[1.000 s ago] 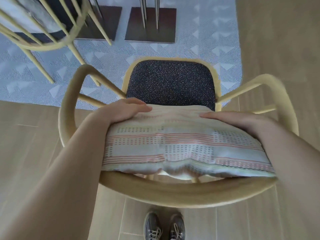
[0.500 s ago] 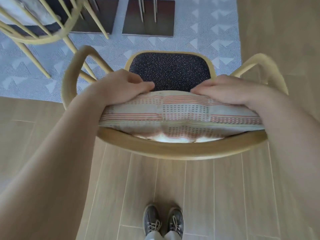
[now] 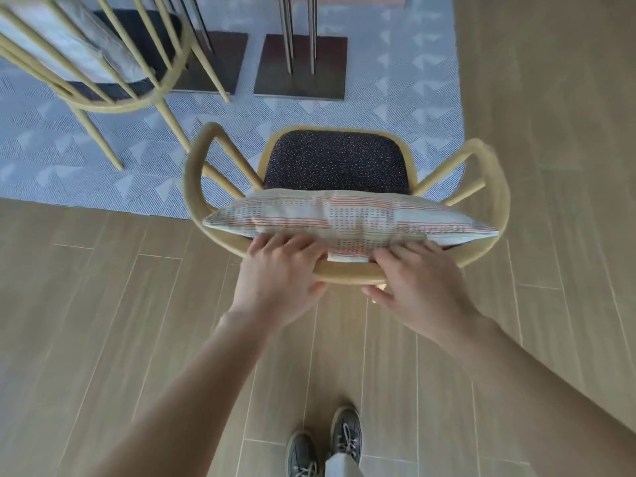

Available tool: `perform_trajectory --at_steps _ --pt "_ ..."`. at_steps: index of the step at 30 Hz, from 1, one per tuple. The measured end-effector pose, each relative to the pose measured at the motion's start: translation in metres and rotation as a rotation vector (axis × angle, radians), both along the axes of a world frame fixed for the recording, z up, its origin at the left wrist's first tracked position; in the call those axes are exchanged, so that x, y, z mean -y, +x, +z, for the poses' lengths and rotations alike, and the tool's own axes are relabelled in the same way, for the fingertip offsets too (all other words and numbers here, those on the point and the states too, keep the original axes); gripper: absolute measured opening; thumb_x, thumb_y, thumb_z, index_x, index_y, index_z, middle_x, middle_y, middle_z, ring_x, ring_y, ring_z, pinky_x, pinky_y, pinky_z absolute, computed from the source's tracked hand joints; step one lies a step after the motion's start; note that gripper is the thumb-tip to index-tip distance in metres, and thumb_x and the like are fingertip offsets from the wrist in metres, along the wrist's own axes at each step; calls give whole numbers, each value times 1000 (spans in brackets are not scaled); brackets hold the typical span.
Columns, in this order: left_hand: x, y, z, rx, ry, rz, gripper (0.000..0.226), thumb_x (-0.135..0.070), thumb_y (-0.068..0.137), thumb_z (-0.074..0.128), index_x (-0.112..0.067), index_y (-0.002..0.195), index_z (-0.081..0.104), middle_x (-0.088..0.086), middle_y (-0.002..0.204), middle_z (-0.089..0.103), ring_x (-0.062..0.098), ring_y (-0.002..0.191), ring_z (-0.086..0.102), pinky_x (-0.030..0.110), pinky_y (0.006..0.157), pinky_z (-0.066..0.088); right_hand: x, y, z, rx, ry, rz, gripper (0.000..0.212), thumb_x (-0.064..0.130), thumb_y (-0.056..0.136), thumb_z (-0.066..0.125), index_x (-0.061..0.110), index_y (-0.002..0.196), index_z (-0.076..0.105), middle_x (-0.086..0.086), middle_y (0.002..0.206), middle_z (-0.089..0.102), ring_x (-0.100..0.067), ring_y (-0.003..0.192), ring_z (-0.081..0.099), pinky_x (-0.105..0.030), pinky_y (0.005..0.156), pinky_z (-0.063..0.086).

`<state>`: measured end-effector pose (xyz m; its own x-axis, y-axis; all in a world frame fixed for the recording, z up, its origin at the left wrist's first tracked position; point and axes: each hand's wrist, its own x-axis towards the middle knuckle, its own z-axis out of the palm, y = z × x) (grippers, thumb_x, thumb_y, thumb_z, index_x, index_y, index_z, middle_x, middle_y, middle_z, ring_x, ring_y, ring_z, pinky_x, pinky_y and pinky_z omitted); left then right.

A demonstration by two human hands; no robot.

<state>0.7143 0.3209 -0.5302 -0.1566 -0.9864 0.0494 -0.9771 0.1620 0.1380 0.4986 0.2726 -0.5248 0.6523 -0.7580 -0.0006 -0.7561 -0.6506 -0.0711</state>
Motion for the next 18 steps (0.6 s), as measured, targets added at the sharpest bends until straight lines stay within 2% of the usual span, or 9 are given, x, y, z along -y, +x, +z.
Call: perform_trajectory --at_steps 2,5,8,12,18 --pt "21 2 9 67 165 11 22 -42 77 74 -28 93 76 -10 108 75 28 94 75 37 76 50 11 14 6 -119 43 -11 27 49 90 72 23 99 72 -3 81 76 -31 78 75 -36 63 44" --pt "37 9 8 191 307 -88 31 -49 90 59 -28 105 75 -14 126 69 23 108 71 36 79 51 24 20 6 -199 110 31 25 46 98 59 28 111 73 -3 85 76 -31 80 74 -36 62 43" --pt "43 7 6 235 256 -85 34 -52 91 56 -27 104 76 -14 123 70 24 99 72 36 73 47 35 15 9 -197 79 63 23 42 100 59 29 110 74 -3 83 78 -30 78 75 -38 64 53" --pt "62 -3 4 228 245 -52 32 -52 92 56 -27 101 74 -12 117 70 25 97 72 36 69 41 58 10 13 -239 82 69 22 41 102 58 29 113 73 -3 88 80 -31 83 76 -36 64 47" --pt "115 19 9 225 243 0 29 -53 94 61 -31 108 75 -16 131 67 21 114 68 40 84 49 112 38 5 -184 44 70 19 30 100 59 30 115 72 -4 88 79 -31 81 75 -35 62 40"
